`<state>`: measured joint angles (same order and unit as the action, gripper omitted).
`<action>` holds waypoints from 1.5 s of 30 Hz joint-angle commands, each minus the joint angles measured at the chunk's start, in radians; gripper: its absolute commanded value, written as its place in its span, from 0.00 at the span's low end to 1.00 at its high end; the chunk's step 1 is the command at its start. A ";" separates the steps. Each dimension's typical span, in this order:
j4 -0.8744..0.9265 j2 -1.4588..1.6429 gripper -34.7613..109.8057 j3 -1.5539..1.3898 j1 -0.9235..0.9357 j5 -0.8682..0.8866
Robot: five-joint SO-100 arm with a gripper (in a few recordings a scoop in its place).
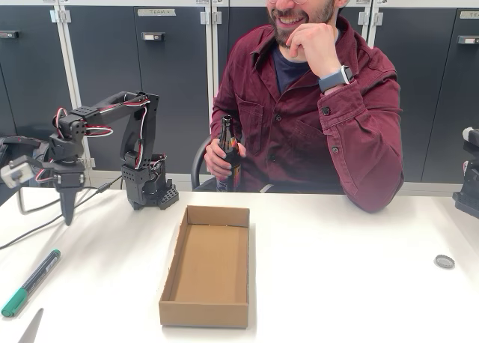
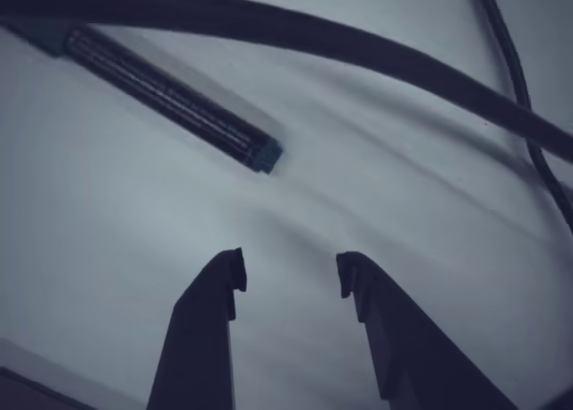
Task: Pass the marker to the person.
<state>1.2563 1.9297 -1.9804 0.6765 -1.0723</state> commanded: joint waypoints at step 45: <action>-0.192 -0.526 0.49 0.270 -0.080 1.442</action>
<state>1.0615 1.3990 -1.7671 0.6029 0.3789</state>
